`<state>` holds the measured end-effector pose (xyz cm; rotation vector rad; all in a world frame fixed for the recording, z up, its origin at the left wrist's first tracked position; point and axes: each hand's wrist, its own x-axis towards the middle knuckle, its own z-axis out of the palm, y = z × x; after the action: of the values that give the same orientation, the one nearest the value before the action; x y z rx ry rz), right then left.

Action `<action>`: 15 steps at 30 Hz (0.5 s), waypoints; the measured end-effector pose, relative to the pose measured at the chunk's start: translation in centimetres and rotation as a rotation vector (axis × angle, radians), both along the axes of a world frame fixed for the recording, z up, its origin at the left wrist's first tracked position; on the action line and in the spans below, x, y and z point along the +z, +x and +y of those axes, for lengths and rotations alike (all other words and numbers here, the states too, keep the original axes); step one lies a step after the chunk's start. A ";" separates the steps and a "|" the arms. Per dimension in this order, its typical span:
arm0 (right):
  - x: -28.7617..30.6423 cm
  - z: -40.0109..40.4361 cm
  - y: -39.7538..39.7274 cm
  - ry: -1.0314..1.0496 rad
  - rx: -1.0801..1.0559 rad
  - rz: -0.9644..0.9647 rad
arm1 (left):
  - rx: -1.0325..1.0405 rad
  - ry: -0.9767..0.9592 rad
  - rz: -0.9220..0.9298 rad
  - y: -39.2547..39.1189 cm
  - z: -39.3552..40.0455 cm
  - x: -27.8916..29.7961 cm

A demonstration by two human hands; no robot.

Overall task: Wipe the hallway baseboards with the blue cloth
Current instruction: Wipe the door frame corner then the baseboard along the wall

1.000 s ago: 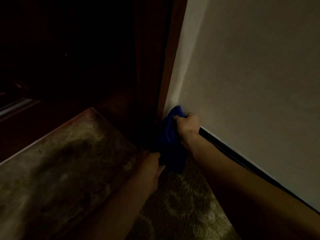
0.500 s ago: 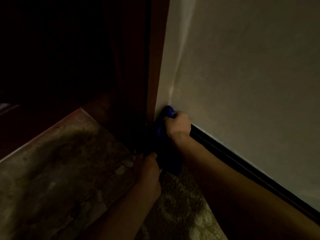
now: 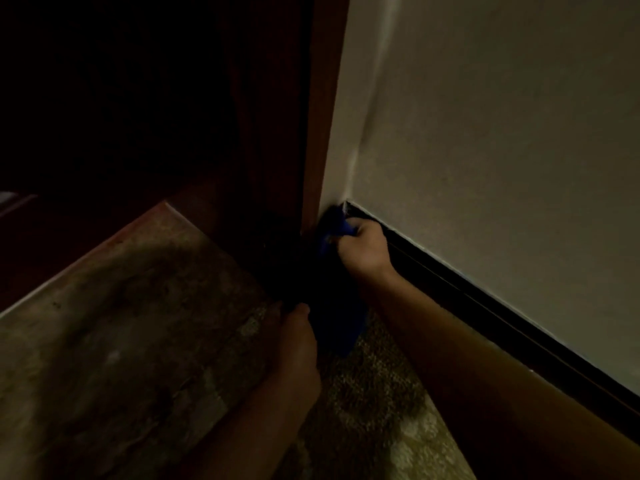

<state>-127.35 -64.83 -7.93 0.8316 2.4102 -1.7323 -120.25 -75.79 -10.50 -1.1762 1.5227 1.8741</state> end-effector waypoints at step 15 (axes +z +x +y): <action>-1.1 -0.3 4.8 -0.307 -0.335 -0.025 | -0.036 0.096 -0.035 2.4 -3.4 -2.4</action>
<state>-122.57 -65.10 -9.01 1.2513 1.9988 -2.1167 -117.85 -79.15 -12.90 -1.1253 1.4098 1.8709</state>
